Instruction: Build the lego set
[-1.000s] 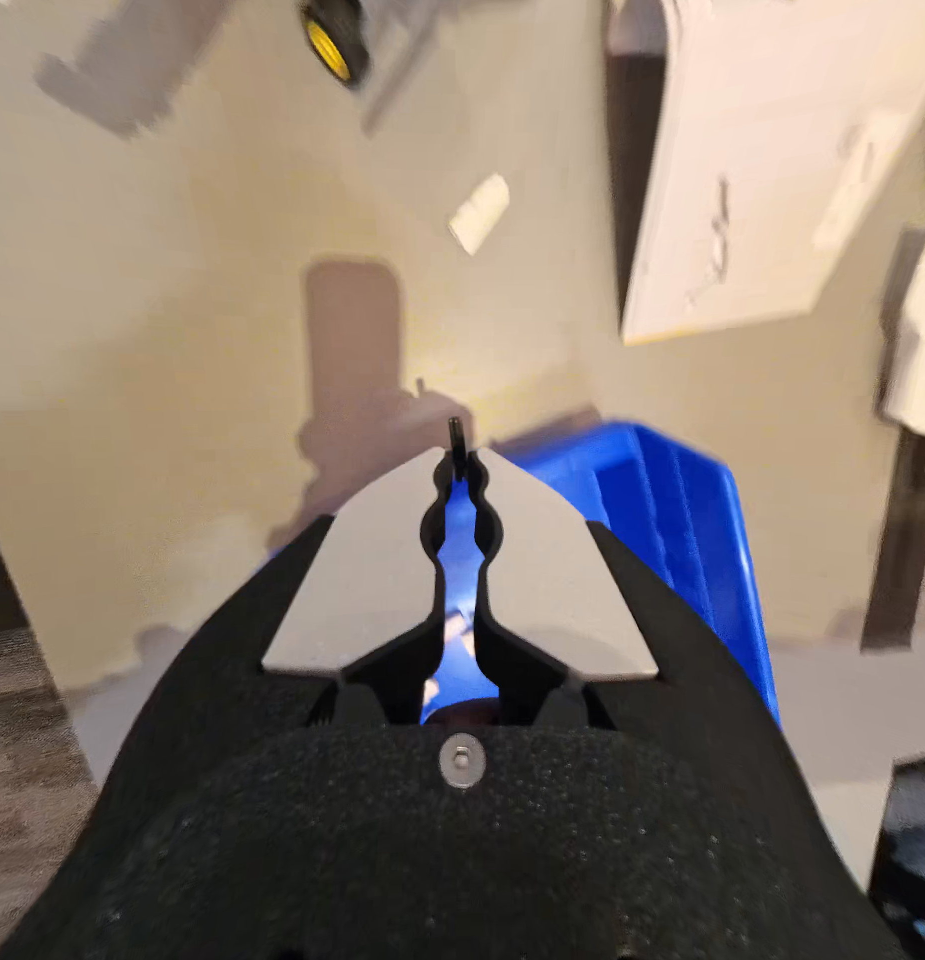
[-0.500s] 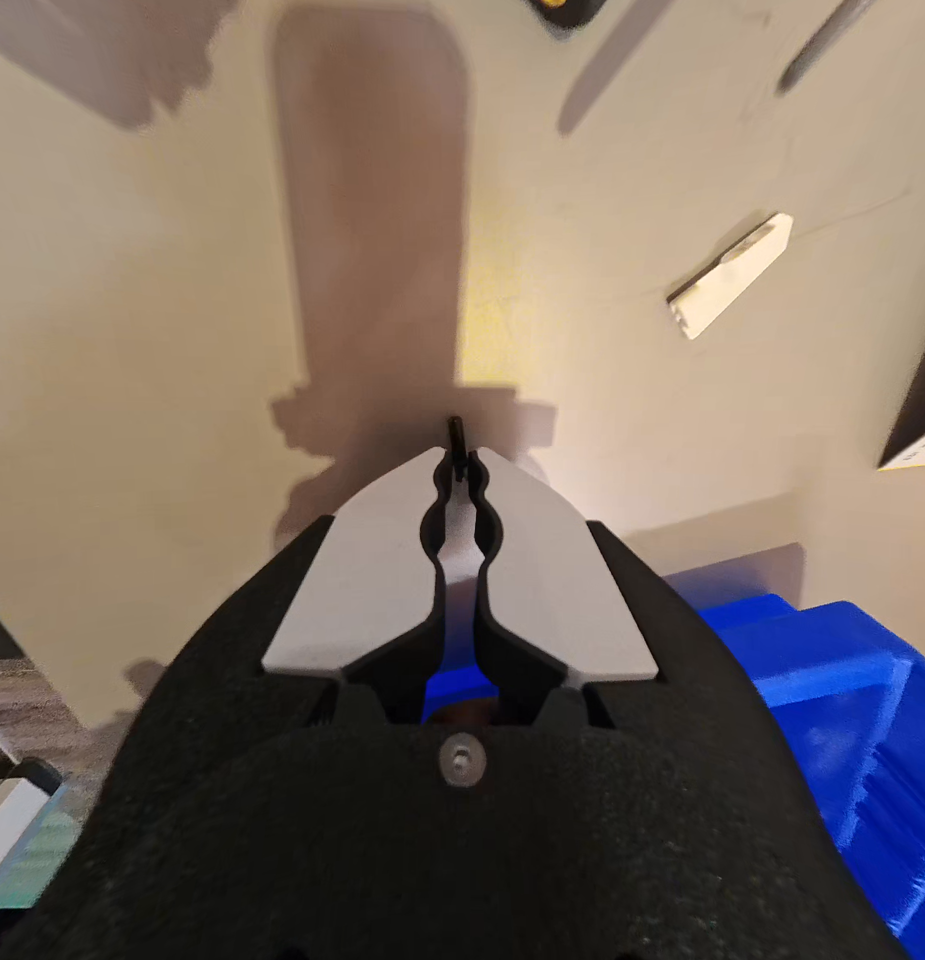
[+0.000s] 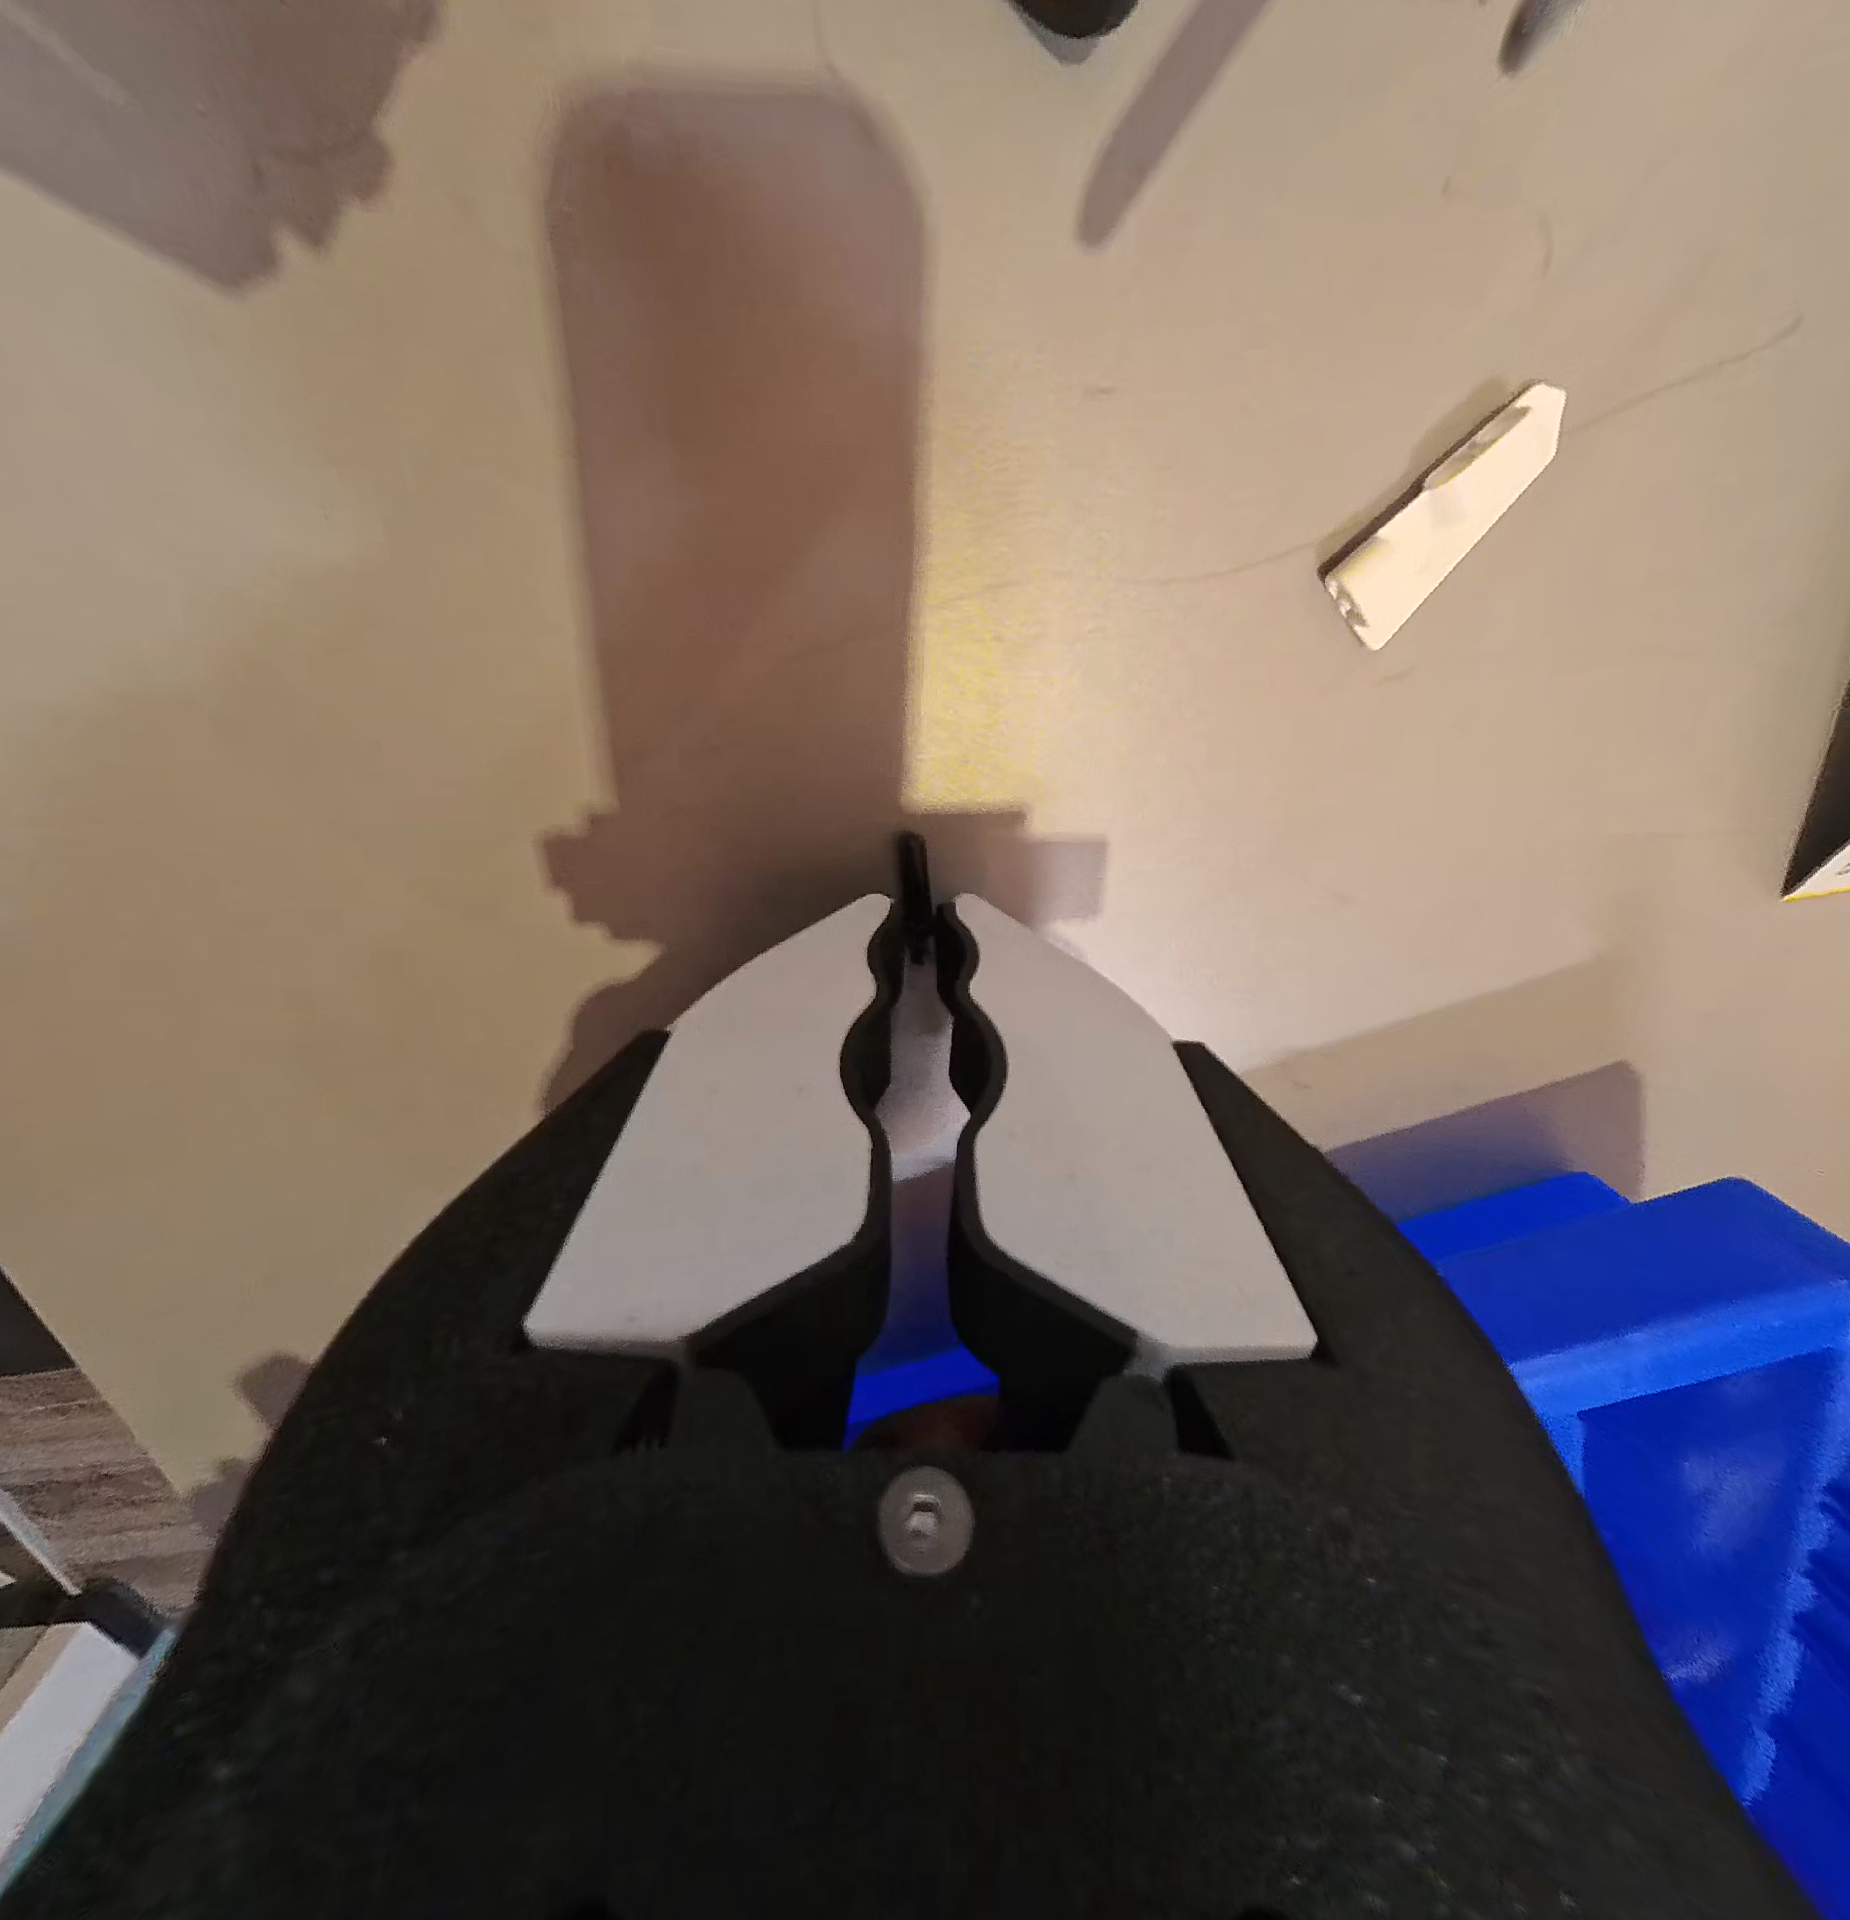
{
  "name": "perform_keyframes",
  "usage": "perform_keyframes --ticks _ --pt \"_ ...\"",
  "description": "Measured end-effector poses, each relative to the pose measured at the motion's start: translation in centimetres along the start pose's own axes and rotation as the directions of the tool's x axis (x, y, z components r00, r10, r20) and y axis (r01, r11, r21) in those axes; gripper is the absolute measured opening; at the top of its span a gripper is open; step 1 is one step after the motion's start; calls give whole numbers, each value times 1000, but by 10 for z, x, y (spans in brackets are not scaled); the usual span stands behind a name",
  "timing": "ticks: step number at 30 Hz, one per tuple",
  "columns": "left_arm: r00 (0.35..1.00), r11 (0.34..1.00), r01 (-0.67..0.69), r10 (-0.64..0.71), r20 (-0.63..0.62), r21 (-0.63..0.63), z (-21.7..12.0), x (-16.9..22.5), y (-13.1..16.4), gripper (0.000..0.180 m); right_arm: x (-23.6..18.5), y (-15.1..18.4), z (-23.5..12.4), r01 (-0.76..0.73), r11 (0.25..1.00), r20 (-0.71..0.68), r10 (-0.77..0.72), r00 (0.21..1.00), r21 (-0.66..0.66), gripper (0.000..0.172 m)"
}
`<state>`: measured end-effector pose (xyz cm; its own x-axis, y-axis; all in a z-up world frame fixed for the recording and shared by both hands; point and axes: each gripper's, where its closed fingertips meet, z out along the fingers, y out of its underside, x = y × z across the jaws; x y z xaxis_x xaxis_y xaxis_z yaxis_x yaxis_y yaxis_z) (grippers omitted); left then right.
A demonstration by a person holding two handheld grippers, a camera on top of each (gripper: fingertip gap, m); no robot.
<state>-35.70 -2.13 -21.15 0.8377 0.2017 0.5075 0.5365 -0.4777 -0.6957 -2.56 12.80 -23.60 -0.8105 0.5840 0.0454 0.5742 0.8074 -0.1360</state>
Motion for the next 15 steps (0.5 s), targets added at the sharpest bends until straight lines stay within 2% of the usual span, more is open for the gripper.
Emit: perform_keyframes --ticks 10,13,15 --pt "1000 1000 -5 5 1 0 0 0 0 18 0 -1 0 -5 1000 18 5 1000 -11 6" --pt "1000 1000 -6 6 1 0 0 0 0 18 0 -1 -2 -34 999 30 33 999 2 19" --pt "1000 1000 -6 6 -1 1 0 1 0 18 1 -2 -7 -62 997 41 61 997 34 21"
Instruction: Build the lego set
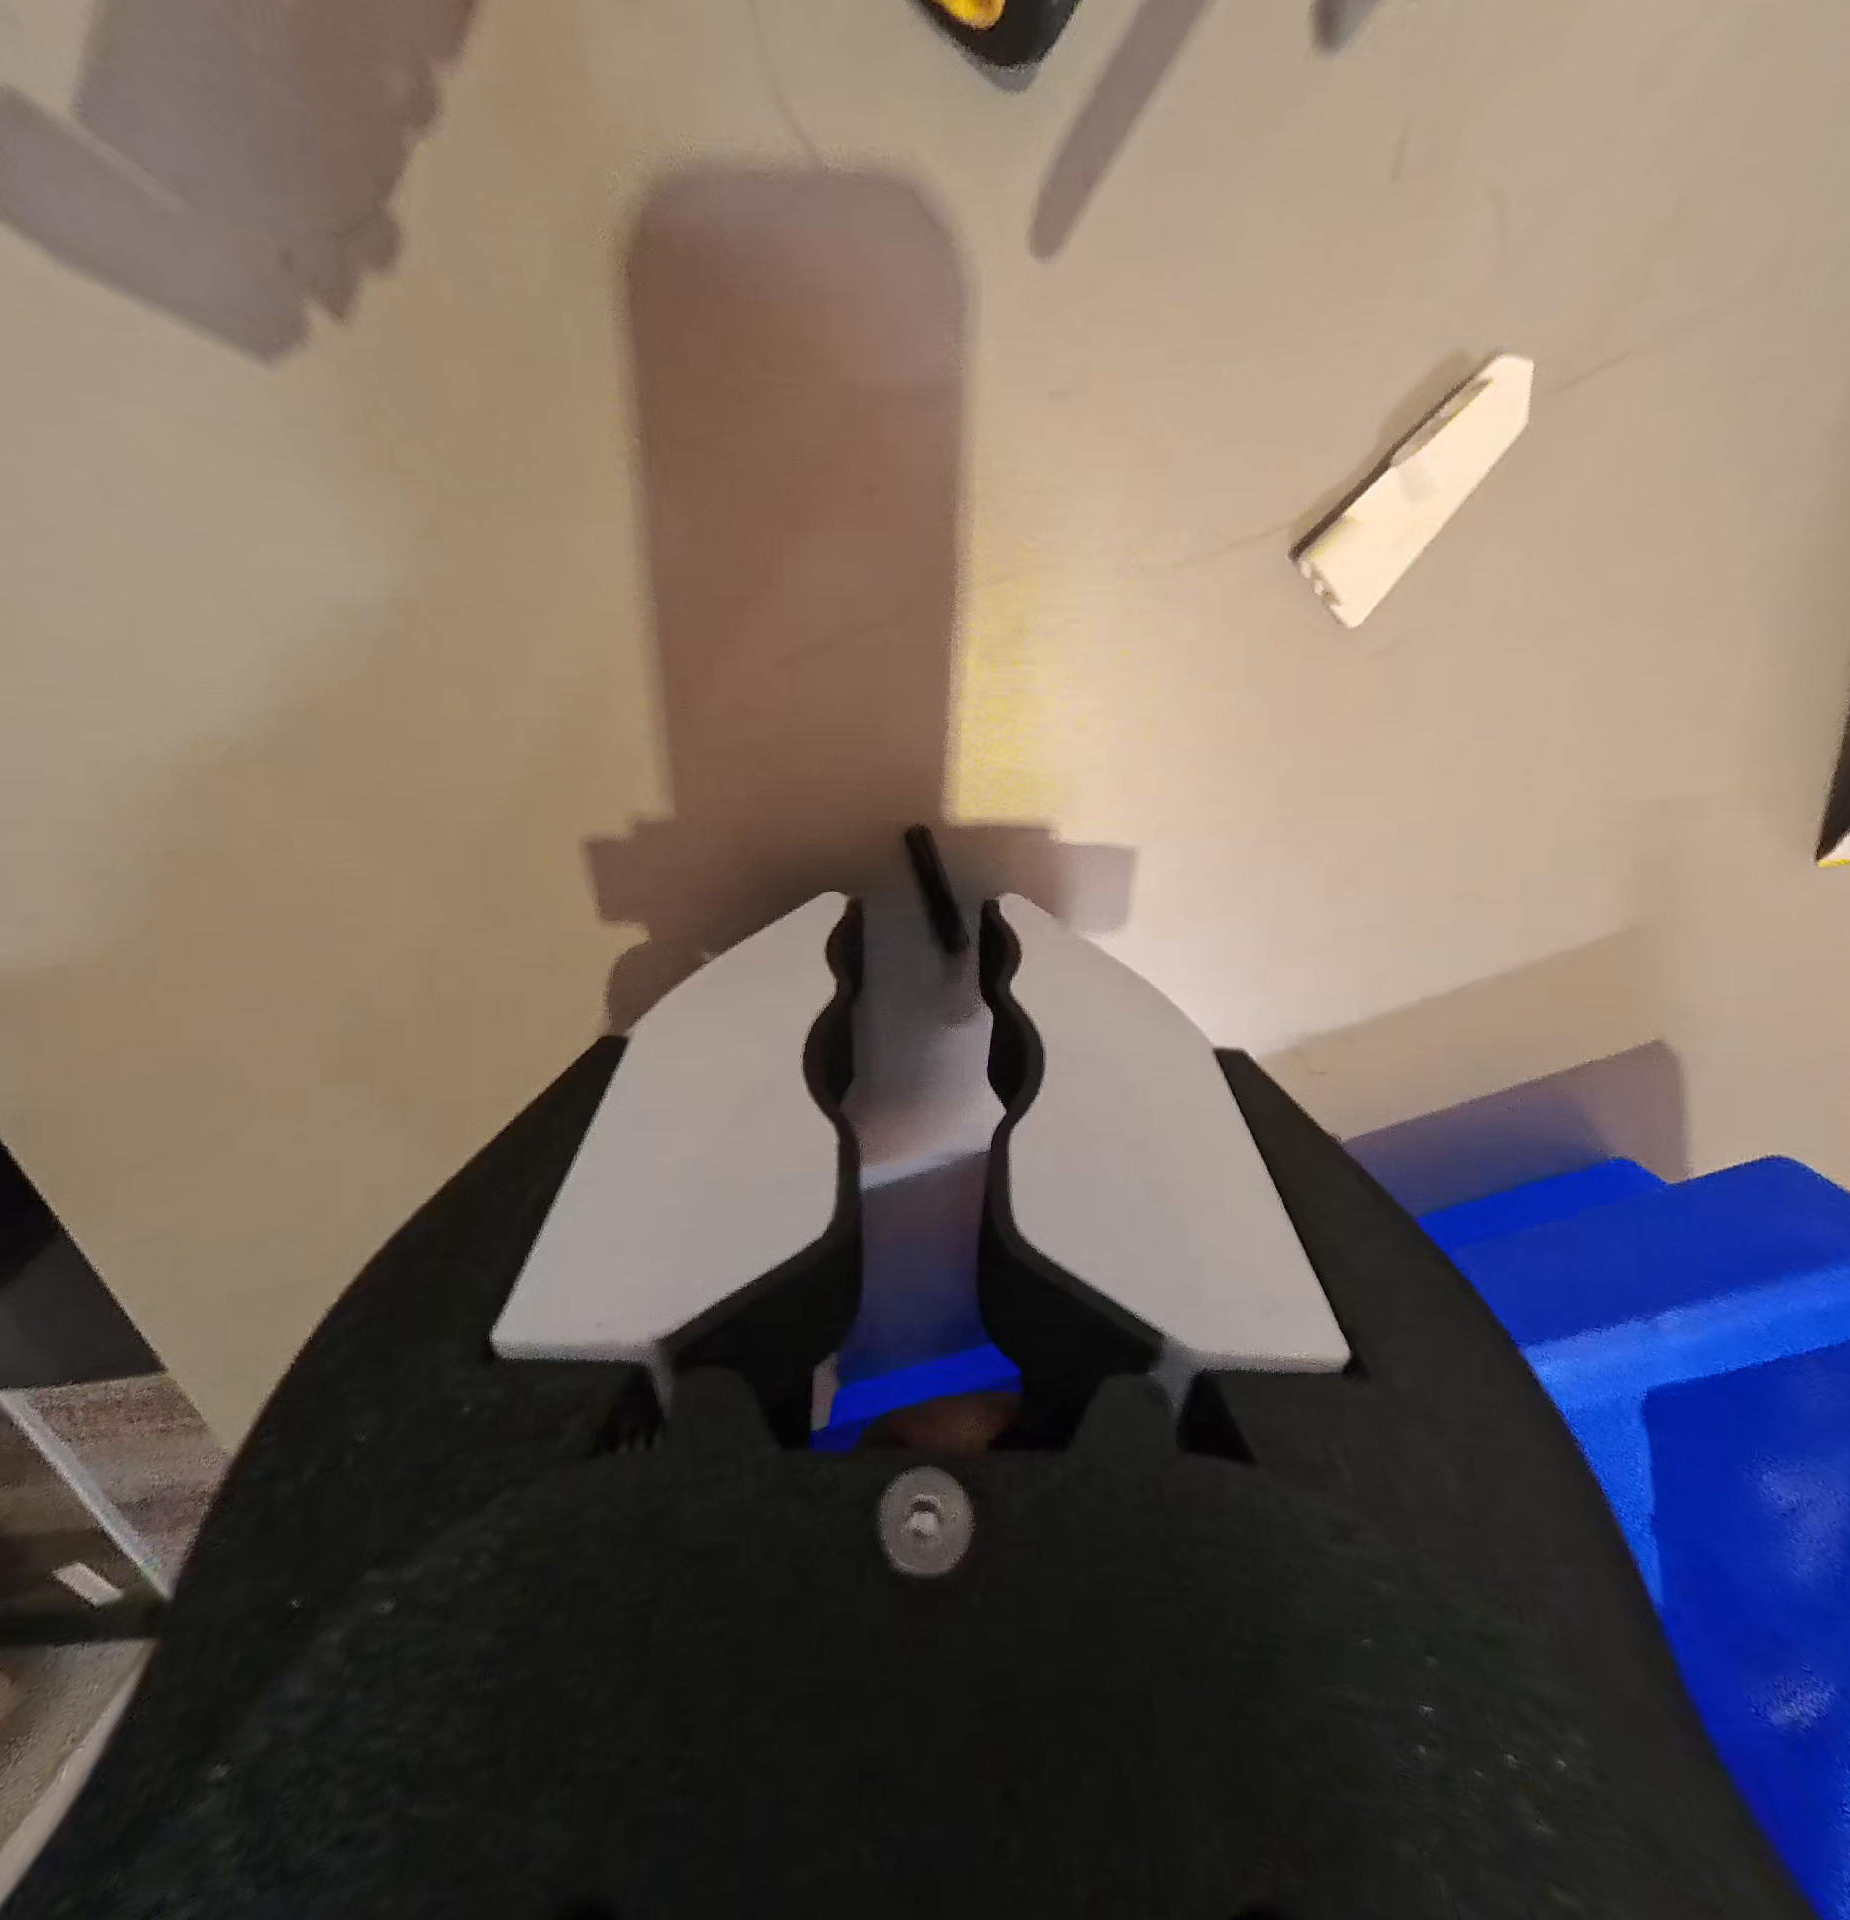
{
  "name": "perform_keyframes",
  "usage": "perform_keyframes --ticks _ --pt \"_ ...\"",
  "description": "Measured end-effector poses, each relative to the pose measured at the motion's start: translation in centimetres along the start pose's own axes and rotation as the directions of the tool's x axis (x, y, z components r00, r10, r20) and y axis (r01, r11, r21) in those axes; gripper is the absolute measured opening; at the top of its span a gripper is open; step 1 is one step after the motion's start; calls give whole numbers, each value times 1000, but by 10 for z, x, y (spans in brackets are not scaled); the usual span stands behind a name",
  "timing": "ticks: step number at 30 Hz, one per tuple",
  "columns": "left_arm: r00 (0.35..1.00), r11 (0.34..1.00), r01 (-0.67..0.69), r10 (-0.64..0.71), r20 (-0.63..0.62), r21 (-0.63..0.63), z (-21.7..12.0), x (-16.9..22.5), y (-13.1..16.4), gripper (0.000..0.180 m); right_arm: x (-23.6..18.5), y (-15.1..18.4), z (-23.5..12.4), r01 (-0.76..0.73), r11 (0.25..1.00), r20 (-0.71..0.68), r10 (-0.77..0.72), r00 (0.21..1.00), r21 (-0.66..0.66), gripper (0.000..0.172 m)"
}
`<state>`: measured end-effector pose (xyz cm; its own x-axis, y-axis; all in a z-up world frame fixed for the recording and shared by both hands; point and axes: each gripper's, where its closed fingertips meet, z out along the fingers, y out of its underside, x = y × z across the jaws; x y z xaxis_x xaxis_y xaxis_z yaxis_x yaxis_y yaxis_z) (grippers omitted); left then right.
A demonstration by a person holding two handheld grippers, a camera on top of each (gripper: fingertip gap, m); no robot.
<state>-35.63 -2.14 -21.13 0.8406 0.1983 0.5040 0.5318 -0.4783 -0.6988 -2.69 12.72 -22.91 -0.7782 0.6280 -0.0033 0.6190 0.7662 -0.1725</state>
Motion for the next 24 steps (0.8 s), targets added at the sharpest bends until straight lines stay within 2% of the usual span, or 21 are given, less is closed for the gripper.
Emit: perform_keyframes --ticks 3,6,8,10,12,15,18,24 --pt "1000 1000 0 0 -1 1 0 0 0 18 4 -4 -23 -41 996 10 40 999 81 24" --pt "1000 1000 0 0 -2 2 0 0 0 18 30 4 -64 -97 978 -53 108 993 184 24" --pt "1000 1000 2 -2 -2 4 0 0 0 18 56 25 -89 -149 964 -118 178 977 221 24" --pt "1000 1000 2 -2 -1 6 -1 0 0 18 81 59 -100 -179 965 -194 217 957 193 24" --pt "1000 1000 1 -1 1 7 -1 0 -1 18 98 91 -97 -154 979 -245 183 952 132 23" --pt "1000 1000 0 0 7 12 -1 -1 -1 18 101 119 -78 -62 995 -196 76 978 76 22" --pt "1000 1000 -1 1 21 25 -2 -2 -2 18 103 131 -59 -66 996 -130 73 989 60 20" --pt "1000 1000 1 -2 23 32 -3 -2 -3 18 107 139 -41 50 997 -90 -45 995 50 18"
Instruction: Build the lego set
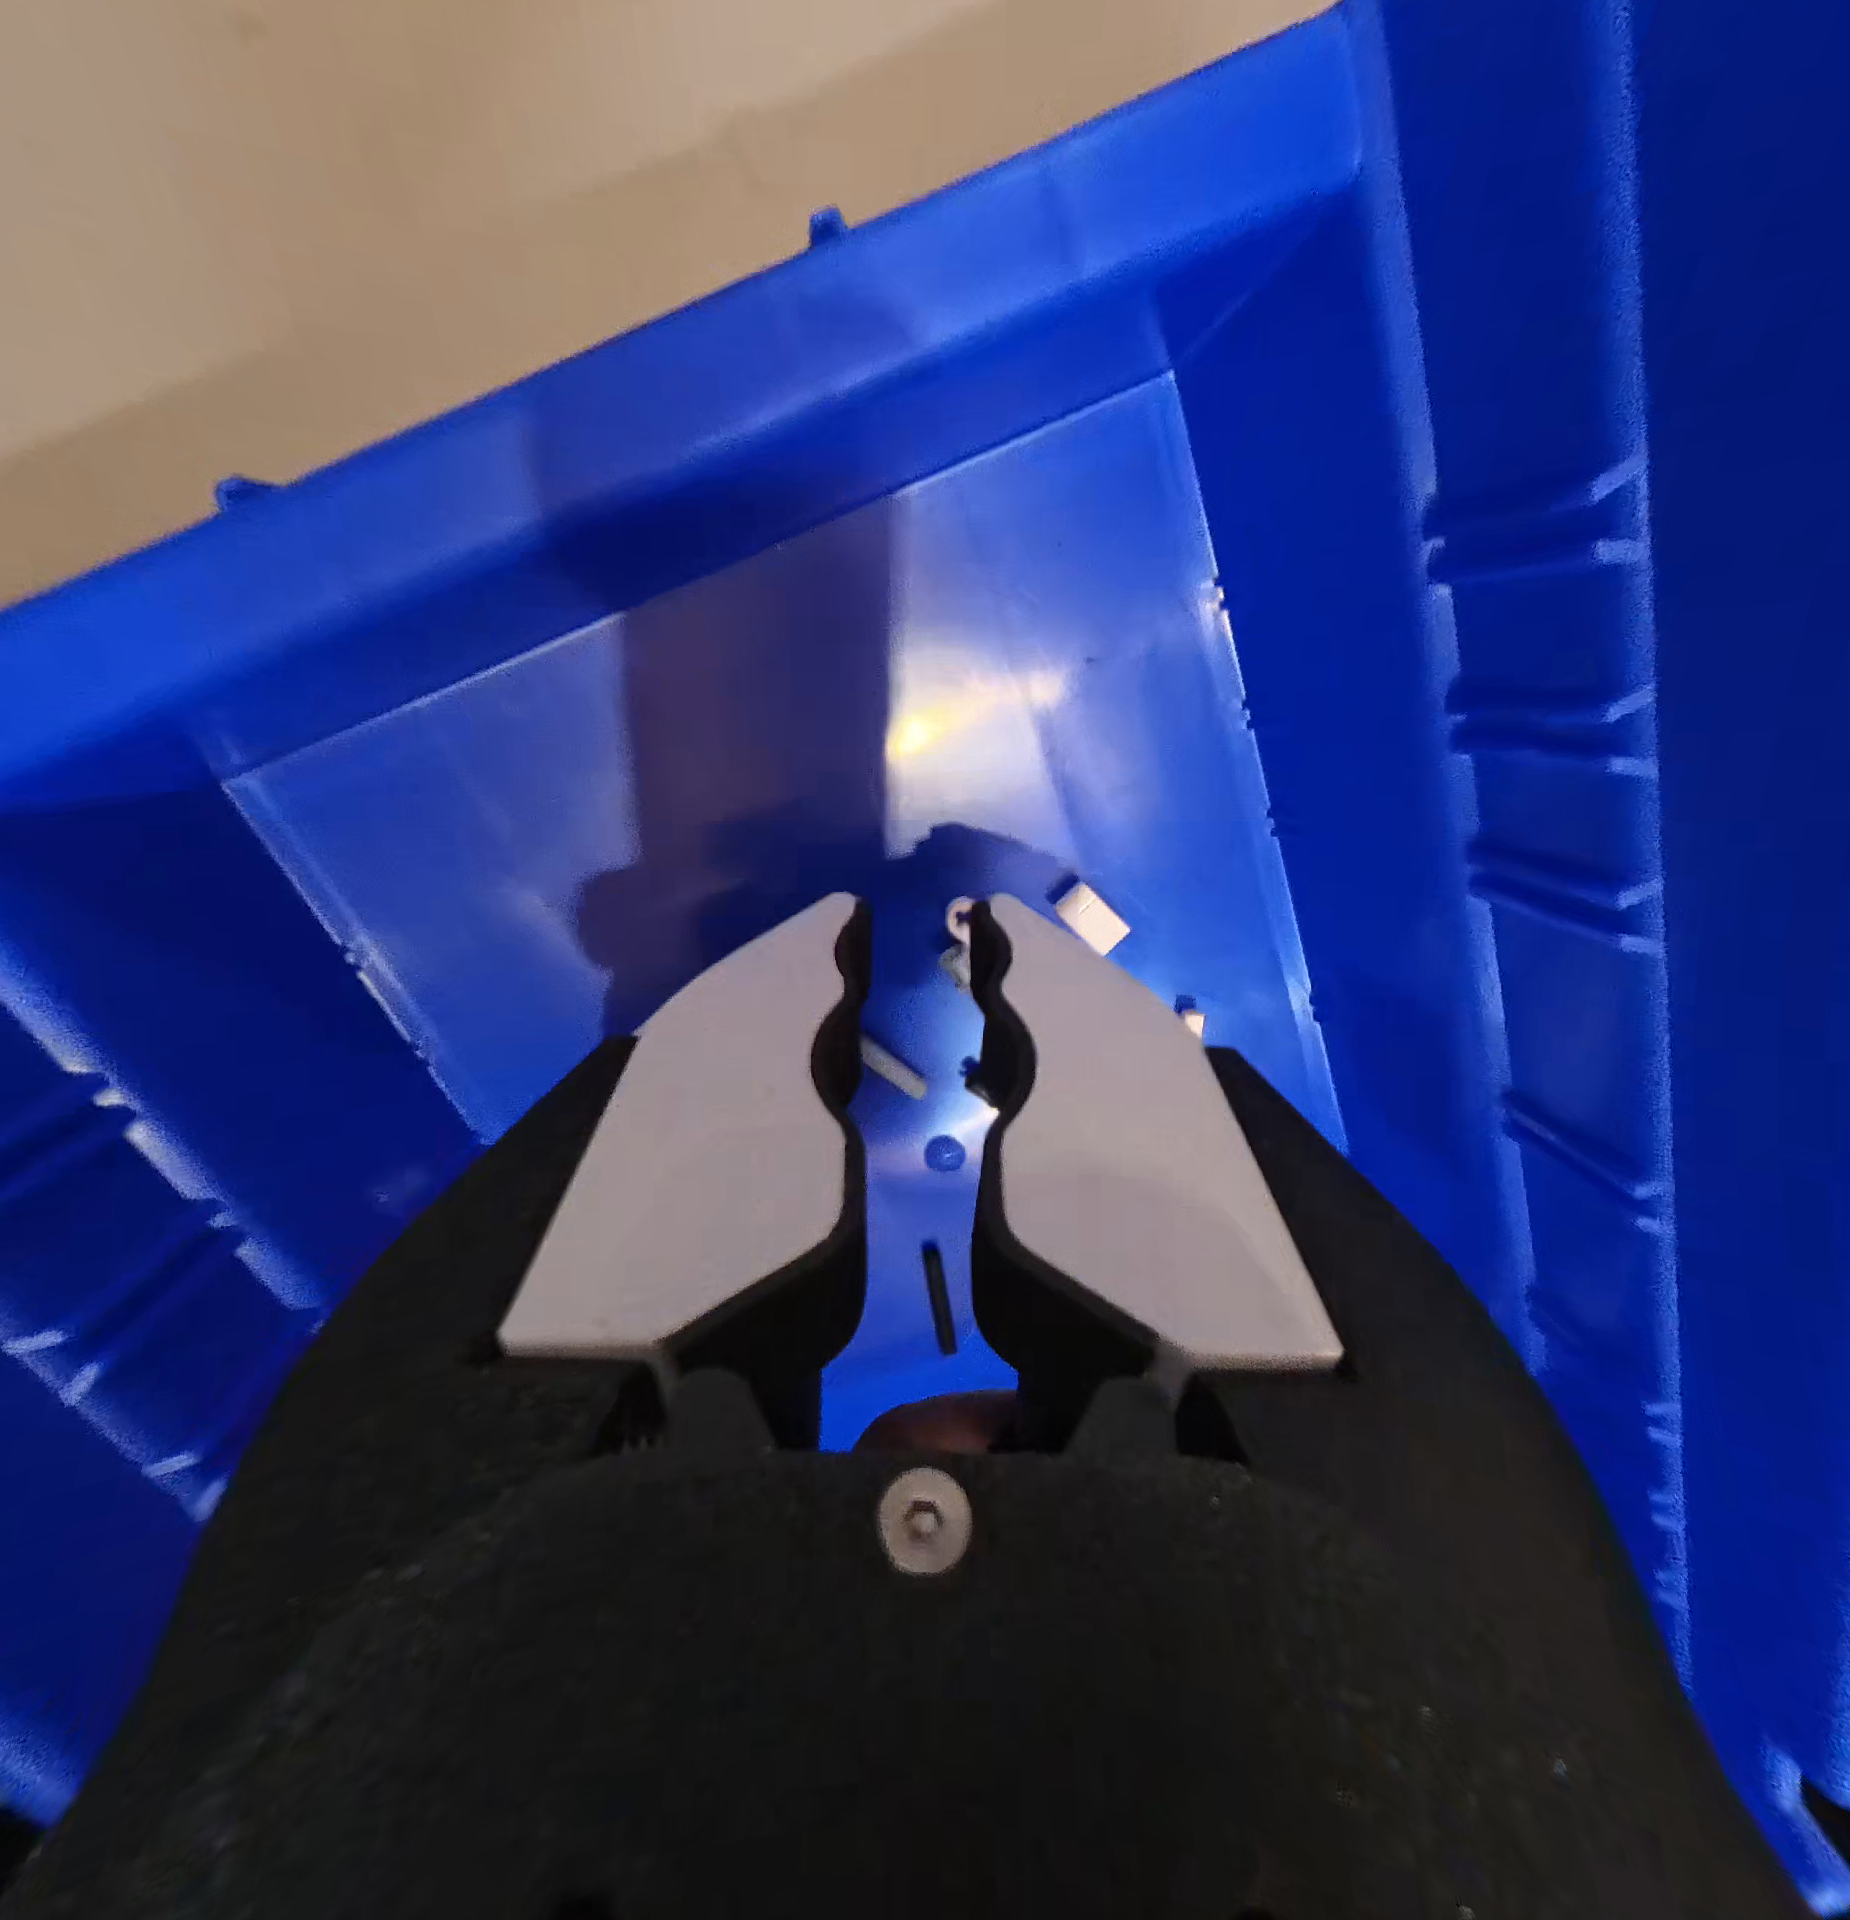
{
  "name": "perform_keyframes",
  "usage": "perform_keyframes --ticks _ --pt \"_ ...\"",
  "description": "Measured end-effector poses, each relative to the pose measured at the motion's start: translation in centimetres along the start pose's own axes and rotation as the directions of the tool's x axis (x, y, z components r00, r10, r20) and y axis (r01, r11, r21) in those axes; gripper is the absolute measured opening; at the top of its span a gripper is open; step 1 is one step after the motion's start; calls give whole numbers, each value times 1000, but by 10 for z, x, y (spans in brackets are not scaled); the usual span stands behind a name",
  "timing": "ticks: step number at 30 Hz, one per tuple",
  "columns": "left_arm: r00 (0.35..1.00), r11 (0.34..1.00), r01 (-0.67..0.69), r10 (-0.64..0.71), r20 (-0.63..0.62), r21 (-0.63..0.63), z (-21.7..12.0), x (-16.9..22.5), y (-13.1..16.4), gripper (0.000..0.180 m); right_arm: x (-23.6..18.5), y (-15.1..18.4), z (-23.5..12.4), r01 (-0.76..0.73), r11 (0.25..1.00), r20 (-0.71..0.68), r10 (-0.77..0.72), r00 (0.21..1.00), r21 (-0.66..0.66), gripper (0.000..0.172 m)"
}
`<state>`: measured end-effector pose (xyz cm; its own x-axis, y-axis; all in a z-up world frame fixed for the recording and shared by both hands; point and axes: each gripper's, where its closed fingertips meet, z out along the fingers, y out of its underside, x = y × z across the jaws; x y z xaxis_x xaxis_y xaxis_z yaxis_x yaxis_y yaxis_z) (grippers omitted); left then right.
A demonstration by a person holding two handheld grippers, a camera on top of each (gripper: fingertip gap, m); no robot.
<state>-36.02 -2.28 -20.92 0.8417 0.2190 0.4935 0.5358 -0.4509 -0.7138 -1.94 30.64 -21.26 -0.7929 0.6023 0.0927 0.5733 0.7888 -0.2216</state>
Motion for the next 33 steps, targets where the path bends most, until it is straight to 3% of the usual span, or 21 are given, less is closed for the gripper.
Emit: perform_keyframes --ticks 13,22,27,33 --pt "1000 1000 -2 2 -12 1 0 1 0 18 8 12 18 -4 1000 71 4 997 -8 14" --pt "1000 1000 -12 12 -17 -8 0 3 1 18 5 15 13 -23 997 -19 21 1000 -80 13" --pt "1000 1000 -17 17 -19 -15 1 4 2 18 -9 -22 -16 -27 1000 -79 26 997 -12 13" --pt "1000 1000 -21 21 -16 -22 2 4 3 18 -56 -115 -48 -73 987 -110 89 990 141 13"
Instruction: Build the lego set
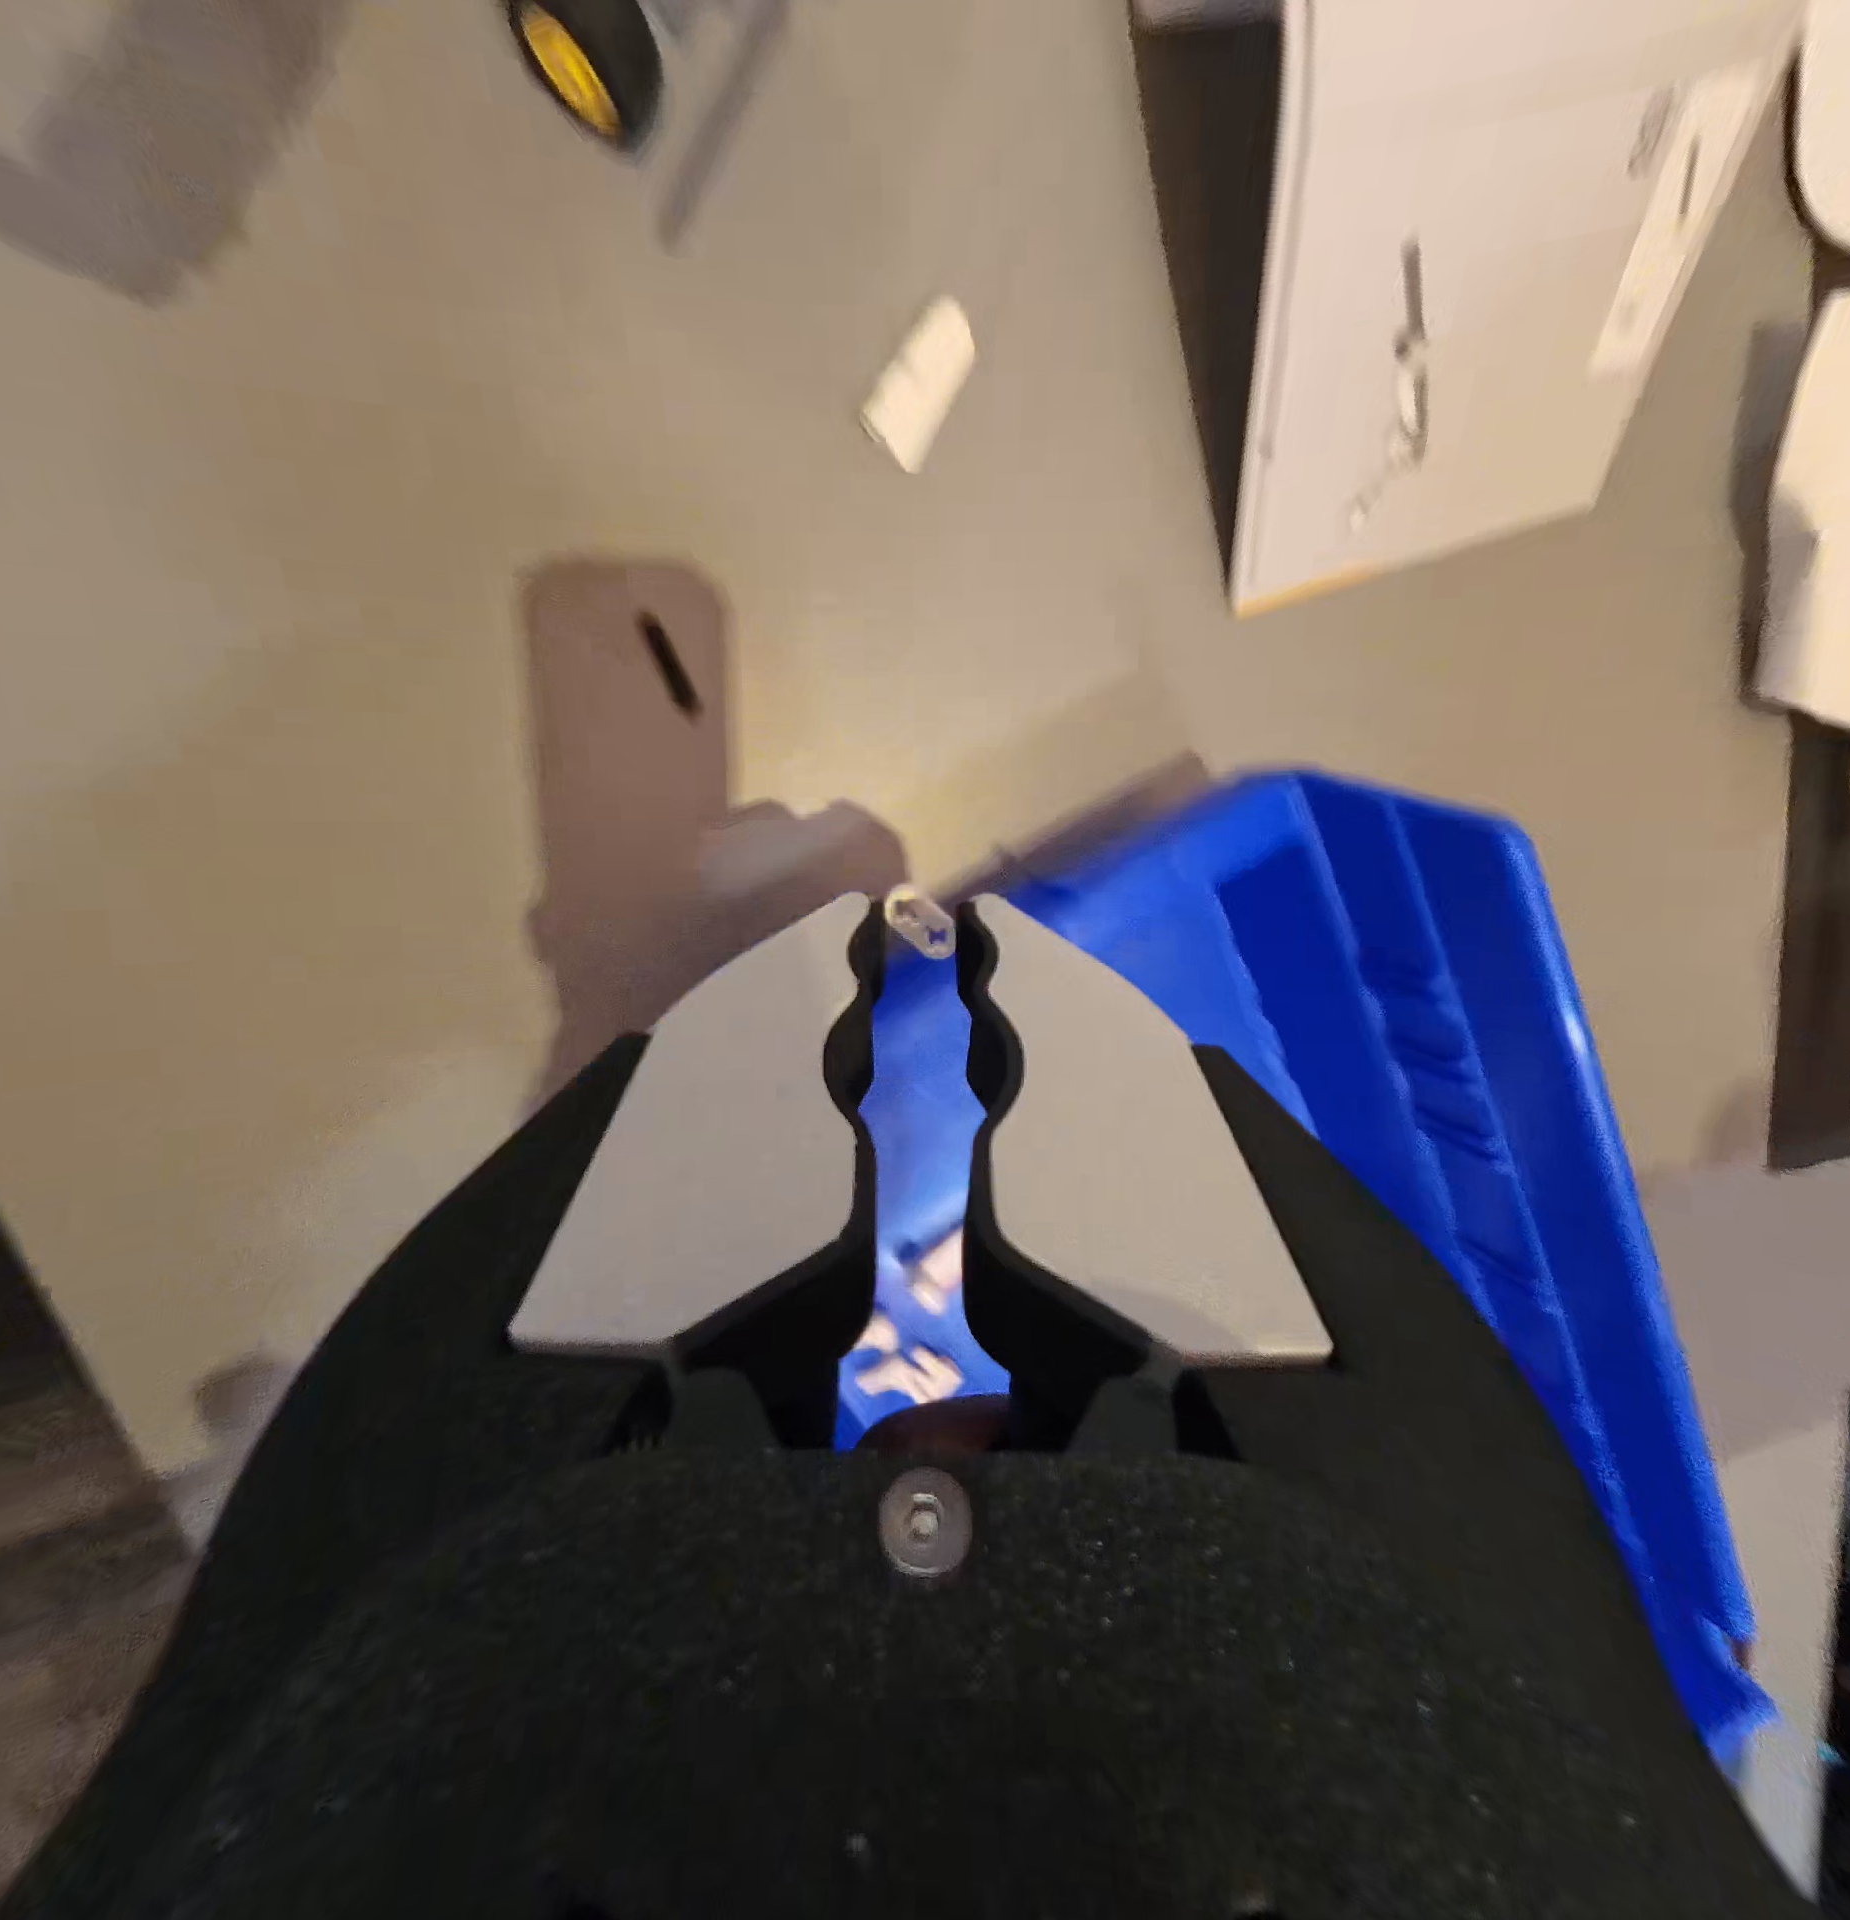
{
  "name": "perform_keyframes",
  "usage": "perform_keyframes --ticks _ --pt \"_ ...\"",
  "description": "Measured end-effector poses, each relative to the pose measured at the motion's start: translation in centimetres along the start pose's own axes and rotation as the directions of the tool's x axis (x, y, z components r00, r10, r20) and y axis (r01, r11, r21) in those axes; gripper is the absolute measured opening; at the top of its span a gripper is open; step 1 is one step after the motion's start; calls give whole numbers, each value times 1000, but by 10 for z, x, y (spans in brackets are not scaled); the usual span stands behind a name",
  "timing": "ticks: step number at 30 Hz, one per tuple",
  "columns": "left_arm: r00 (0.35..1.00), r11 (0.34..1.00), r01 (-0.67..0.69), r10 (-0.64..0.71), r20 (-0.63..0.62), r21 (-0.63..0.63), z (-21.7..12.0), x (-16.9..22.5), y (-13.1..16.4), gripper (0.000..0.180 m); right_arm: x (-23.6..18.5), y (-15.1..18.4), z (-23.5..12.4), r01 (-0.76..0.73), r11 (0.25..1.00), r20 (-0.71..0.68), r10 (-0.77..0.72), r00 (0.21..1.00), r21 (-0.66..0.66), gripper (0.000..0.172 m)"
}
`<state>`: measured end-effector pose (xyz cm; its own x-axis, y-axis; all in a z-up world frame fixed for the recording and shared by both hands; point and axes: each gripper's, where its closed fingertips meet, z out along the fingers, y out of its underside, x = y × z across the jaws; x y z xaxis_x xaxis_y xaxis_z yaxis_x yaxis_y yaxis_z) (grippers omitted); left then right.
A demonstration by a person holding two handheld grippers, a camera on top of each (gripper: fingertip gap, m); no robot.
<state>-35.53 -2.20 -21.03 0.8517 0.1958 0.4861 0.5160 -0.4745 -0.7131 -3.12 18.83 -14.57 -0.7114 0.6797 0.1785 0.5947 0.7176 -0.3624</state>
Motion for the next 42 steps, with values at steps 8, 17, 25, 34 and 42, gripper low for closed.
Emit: perform_keyframes --ticks 8,17,25,34,42 --pt "1000 1000 -10 10 5 -5 1 1 1 18 -97 -25 62 97 994 96 -93 991 -43 13" --pt "1000 1000 -14 14 10 -7 1 0 1 18 -110 -16 82 123 991 112 -115 987 -61 11" --pt "1000 1000 -6 6 8 -2 1 0 0 18 -71 -24 18 72 997 13 -72 997 33 20" --pt "1000 1000 5 -5 25 5 0 -3 -1 18 33 154 -32 -61 915 -28 54 998 -399 21" --pt "998 999 23 -25 57 33 -2 -9 -4 18 29 191 -1 62 894 214 38 976 -443 20"
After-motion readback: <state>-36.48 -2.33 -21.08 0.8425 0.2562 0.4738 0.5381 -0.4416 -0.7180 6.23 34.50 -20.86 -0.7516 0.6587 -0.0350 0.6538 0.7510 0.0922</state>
